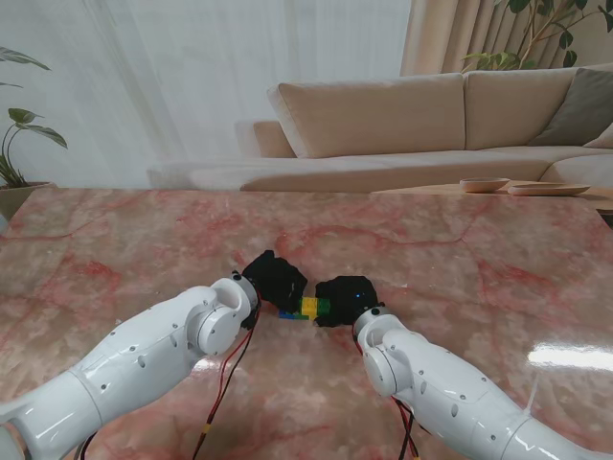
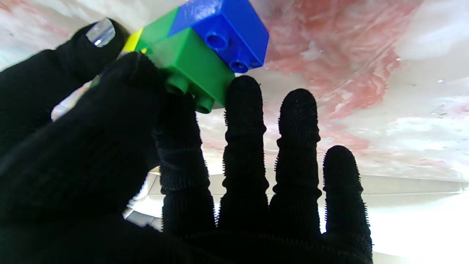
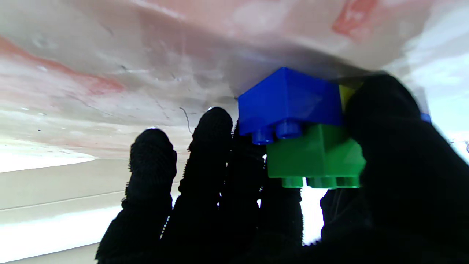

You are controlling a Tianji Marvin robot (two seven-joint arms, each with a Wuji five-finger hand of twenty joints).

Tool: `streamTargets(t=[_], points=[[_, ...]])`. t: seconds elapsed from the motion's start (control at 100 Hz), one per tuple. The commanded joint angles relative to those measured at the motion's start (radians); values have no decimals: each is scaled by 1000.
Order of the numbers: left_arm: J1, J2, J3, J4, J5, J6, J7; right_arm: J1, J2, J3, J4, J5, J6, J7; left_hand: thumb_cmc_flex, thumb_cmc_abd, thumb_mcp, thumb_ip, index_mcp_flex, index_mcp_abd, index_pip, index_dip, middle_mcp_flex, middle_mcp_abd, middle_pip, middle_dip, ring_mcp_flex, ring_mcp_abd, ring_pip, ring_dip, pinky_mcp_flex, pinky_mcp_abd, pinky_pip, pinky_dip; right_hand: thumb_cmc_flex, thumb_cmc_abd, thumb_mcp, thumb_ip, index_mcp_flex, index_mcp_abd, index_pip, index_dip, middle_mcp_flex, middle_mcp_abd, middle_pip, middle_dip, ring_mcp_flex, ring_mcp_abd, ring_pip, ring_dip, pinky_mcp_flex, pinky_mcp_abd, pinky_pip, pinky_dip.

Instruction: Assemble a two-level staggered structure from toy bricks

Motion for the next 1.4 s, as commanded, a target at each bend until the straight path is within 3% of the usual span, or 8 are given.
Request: streamTargets(t=[0.0, 0.3, 0.43, 0.48, 0.51, 0.8, 1.13, 1.39], points=[[45, 9, 31, 71, 2, 15, -29, -29, 4, -10, 35, 5, 8, 36, 66, -28, 12, -4, 60, 104, -159, -74, 70, -3, -13, -18, 35, 0, 40, 9, -2, 23, 38, -2, 45, 58, 98, 21, 33, -31, -107, -161, 12, 11, -41, -28, 37, -29, 25, 23, 7, -20, 47, -7], [68, 7, -14, 59, -19, 4, -17, -29, 5, -9, 35, 3, 7, 36, 65, -18, 16, -3, -24, 105, -190, -42, -35, -24, -30, 27, -70, 0, -4, 13, -53, 17, 4, -9, 44, 57, 100, 18, 30, -31, -106, -165, 8, 10, -45, -28, 35, -29, 22, 22, 6, -20, 46, -8], [106, 16, -73, 12, -7, -20, -4, -27, 4, -11, 39, 2, 2, 29, -3, -29, 54, -14, -114, 166, -327, 53, -225, -16, 52, -121, -192, -1, -87, 0, -97, 3, -50, -2, 46, 56, 98, 19, 25, -28, -108, -166, 1, 10, -49, -30, 30, -29, 18, 20, 2, -20, 41, -10], [125, 19, -98, -10, -3, -27, 3, -27, 4, -12, 40, 1, -1, 28, -49, -15, 102, 16, -149, 207, -377, 91, -283, -14, 54, -135, -268, -3, -137, -23, -122, -17, -73, -5, 48, 55, 97, 19, 24, -29, -108, -166, 2, 9, -48, -31, 29, -29, 17, 20, 1, -20, 40, -10], [136, 21, -113, -25, 0, -29, 5, -26, 4, -13, 41, 1, -2, 27, -98, -8, 142, 78, -184, 238, -415, 146, -328, -2, 50, -139, -323, -7, -165, -43, -143, -36, -95, -5, 50, 54, 97, 19, 24, -29, -108, -166, 1, 8, -48, -30, 29, -29, 17, 20, 1, -20, 40, -11], [272, 46, -285, -206, 13, -19, -23, -28, 9, -13, 30, -10, -10, 32, -179, 69, -11, 95, -426, 349, -624, 106, -701, 47, -78, -227, -561, -8, -327, -186, -218, -90, -355, -107, 6, 71, 80, 85, 8, 21, -224, -116, -69, 20, -85, -97, -32, -10, -57, -8, -52, -4, -34, -22], [393, 63, -423, -310, 52, -18, -32, -31, 15, -19, 18, -26, -13, 43, -169, 81, -42, 106, -394, 344, -694, 68, -713, 55, -93, -276, -569, -8, -374, -248, -216, -88, -447, -154, -5, 77, 14, 143, -7, 41, -292, -68, -123, 31, -118, -137, -75, 5, -125, -39, -94, 12, -107, -32], [394, 52, -423, -281, 80, -30, 59, -33, 17, -24, 18, -40, -16, 30, -117, 134, 34, 116, -255, 249, -541, 139, -518, 3, -20, -207, -441, 1, -273, -163, -213, -48, -312, -73, 13, 73, 10, 148, -11, 40, -298, -61, -130, 28, -116, -140, -80, 3, -127, -40, -99, 12, -114, -31]])
